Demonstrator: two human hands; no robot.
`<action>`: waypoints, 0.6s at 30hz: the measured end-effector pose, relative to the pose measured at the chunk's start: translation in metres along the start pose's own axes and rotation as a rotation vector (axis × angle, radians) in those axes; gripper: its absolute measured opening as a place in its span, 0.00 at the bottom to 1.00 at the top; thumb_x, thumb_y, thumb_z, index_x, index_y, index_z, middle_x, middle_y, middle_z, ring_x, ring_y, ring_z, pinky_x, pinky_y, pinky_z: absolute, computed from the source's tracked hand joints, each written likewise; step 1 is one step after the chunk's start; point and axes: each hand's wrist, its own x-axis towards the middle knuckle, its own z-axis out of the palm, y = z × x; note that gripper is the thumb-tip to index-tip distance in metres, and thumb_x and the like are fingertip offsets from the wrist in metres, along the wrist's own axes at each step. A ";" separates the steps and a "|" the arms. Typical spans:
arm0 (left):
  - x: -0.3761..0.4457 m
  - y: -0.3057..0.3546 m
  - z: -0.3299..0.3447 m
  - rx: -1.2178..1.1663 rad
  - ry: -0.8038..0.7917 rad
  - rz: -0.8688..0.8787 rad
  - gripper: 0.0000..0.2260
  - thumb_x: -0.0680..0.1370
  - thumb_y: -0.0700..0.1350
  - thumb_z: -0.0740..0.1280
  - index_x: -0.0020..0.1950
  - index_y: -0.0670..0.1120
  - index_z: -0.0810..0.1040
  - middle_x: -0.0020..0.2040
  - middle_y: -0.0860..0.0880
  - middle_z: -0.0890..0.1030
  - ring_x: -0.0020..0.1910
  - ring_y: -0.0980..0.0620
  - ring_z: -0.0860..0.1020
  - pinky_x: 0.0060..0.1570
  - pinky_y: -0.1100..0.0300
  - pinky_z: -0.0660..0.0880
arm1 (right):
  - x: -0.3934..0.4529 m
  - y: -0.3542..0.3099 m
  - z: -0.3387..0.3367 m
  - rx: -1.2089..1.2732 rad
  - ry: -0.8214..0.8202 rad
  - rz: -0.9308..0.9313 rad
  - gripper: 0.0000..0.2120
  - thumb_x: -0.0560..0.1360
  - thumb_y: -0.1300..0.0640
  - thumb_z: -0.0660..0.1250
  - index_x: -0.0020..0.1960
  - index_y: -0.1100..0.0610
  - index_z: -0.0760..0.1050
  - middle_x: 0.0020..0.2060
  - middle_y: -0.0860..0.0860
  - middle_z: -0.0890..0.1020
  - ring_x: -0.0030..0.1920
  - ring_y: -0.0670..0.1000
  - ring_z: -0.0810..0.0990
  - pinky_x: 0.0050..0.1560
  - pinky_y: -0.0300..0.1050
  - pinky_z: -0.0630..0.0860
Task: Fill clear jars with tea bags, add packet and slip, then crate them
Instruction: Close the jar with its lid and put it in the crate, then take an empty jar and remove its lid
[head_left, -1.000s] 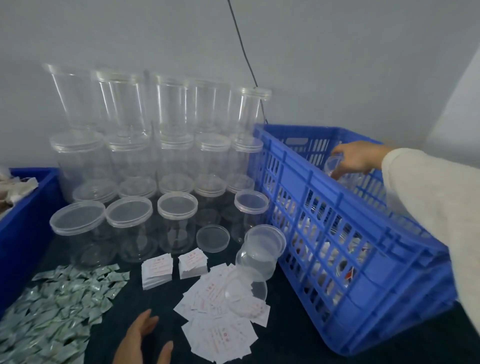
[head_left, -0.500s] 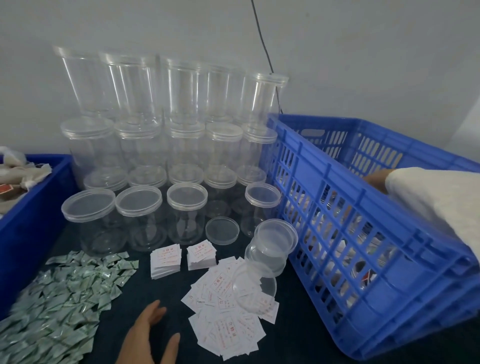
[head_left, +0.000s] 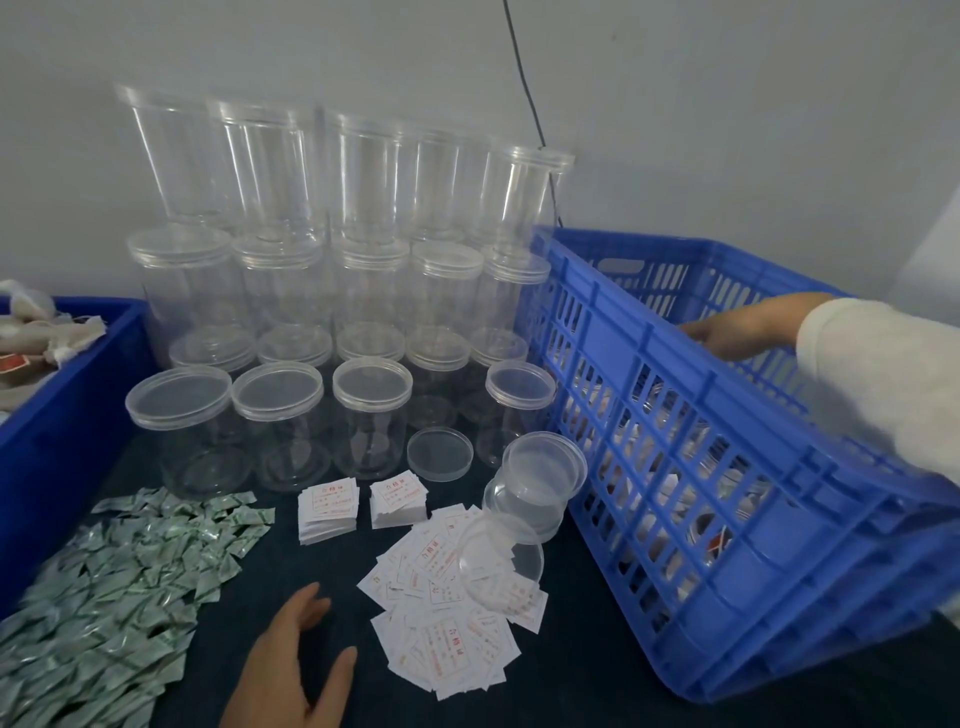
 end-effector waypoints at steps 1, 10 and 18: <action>-0.001 0.001 0.000 0.013 -0.007 -0.006 0.30 0.66 0.34 0.76 0.67 0.40 0.71 0.51 0.52 0.78 0.56 0.47 0.77 0.61 0.53 0.69 | -0.006 0.000 -0.007 -0.008 0.037 0.001 0.35 0.80 0.49 0.64 0.79 0.46 0.46 0.78 0.49 0.54 0.77 0.54 0.53 0.75 0.56 0.53; -0.005 0.009 -0.003 0.015 -0.016 -0.038 0.30 0.71 0.38 0.74 0.70 0.45 0.68 0.54 0.54 0.77 0.62 0.48 0.74 0.65 0.52 0.68 | -0.075 -0.040 -0.093 0.228 0.506 -0.105 0.19 0.80 0.59 0.63 0.70 0.55 0.70 0.55 0.58 0.80 0.58 0.58 0.78 0.59 0.50 0.71; -0.009 0.012 -0.005 0.011 0.002 -0.020 0.28 0.73 0.43 0.72 0.71 0.49 0.67 0.55 0.60 0.75 0.59 0.57 0.72 0.56 0.63 0.67 | -0.130 -0.160 -0.109 0.417 0.897 -0.451 0.06 0.77 0.54 0.64 0.47 0.56 0.79 0.39 0.49 0.82 0.36 0.46 0.80 0.35 0.40 0.72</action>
